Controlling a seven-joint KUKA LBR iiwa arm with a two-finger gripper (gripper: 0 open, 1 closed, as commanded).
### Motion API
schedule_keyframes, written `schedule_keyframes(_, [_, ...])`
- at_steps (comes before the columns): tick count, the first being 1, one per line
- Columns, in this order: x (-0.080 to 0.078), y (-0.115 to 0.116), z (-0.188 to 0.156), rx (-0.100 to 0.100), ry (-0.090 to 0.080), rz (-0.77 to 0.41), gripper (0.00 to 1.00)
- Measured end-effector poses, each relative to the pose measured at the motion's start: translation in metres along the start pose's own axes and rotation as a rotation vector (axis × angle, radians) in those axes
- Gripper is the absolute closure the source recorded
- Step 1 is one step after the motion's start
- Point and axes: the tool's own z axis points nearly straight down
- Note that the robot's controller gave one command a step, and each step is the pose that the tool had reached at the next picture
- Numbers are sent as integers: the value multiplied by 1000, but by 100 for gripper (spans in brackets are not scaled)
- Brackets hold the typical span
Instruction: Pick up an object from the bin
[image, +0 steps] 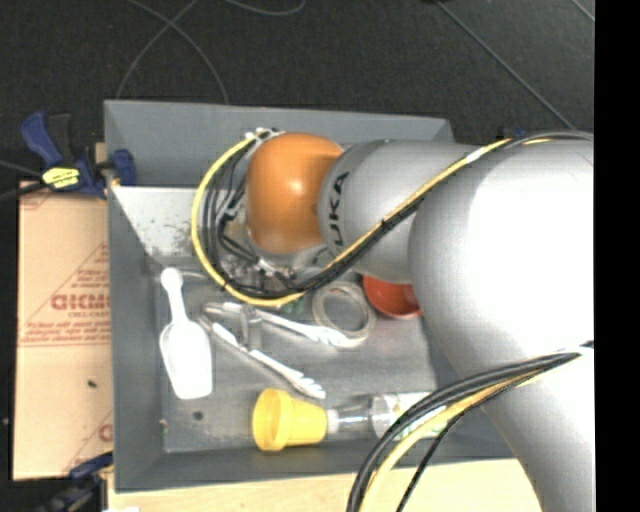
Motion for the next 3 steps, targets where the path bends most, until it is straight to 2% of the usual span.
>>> schedule_keyframes(1, [9, 14, -8, 0, -3, 42, 0])
schedule_keyframes(2, [-3, 35, -3, -1, -12, 196, 0])
schedule_keyframes(3, [12, 11, -3, 1, -9, -245, 0])
